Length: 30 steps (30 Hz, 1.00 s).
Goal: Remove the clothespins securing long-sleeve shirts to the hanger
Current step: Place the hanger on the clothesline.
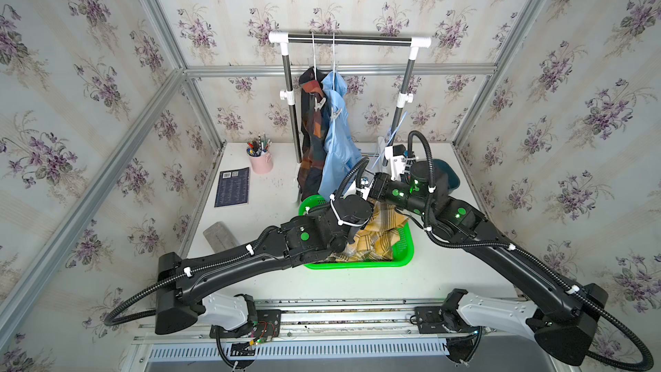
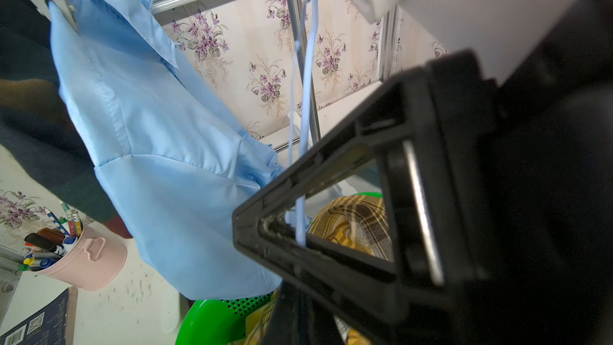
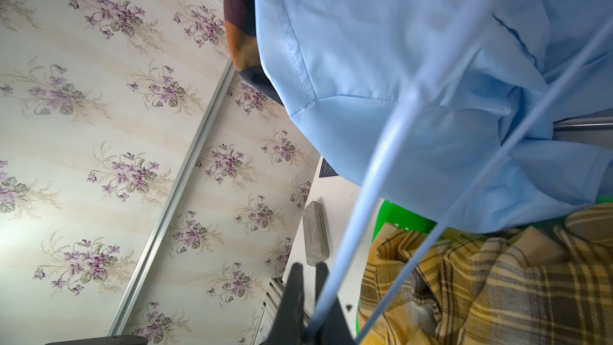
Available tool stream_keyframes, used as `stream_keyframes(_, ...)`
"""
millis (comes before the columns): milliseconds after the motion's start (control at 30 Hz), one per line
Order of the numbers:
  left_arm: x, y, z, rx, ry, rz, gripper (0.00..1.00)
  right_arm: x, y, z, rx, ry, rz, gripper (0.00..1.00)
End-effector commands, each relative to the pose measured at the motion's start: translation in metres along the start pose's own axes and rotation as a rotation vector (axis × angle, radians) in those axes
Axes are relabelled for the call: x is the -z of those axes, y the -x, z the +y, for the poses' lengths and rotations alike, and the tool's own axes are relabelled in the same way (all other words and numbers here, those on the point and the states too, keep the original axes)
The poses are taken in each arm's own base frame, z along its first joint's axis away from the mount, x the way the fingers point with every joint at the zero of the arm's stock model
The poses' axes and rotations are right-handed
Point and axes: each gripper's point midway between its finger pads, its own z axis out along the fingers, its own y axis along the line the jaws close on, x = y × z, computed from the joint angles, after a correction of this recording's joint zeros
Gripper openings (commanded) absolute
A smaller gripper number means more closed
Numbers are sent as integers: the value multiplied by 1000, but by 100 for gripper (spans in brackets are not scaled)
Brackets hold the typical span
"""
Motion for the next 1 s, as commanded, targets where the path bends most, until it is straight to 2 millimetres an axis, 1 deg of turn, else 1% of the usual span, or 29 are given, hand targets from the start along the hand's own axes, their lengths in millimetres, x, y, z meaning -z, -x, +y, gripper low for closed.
stream_keyframes(0, 4, 7, -1, 21, -16, -29, 9, 4, 12, 4, 36, -5, -53, 0)
stream_keyframes(33, 4, 8, 0, 19, -13, -30, 16, 5, 12, 4, 42, -6, -52, 0)
stream_keyframes(167, 9, 10, 5, 23, -13, -41, 52, 11, 15, 9, 75, 1, -58, 0)
stream_keyframes(200, 11, 11, 7, 20, -11, -44, 60, 13, 16, 11, 87, -1, -53, 0)
stream_keyframes(300, 21, 14, 15, 29, -18, -61, 80, 17, 18, 18, 129, -2, -42, 0)
stream_keyframes(400, 34, 18, 25, 39, -30, -75, 92, 22, 23, 25, 178, -16, -32, 0)
stream_keyframes(533, 58, 19, 46, 63, -34, -89, 96, 31, 45, 32, 210, -59, -84, 0)
stream_keyframes(667, 81, 12, 72, 86, -11, -101, 97, 35, 68, 29, 258, -140, -119, 0)
stream_keyframes(733, 90, 7, 83, 91, 5, -104, 97, 32, 78, 26, 278, -170, -109, 0)
stream_keyframes(800, 97, 2, 92, 93, 16, -108, 97, 25, 87, 27, 319, -186, -106, 0)
stream_keyframes(967, 101, -15, 100, 79, 36, -85, 97, -3, 105, 35, 383, -202, -74, 0)
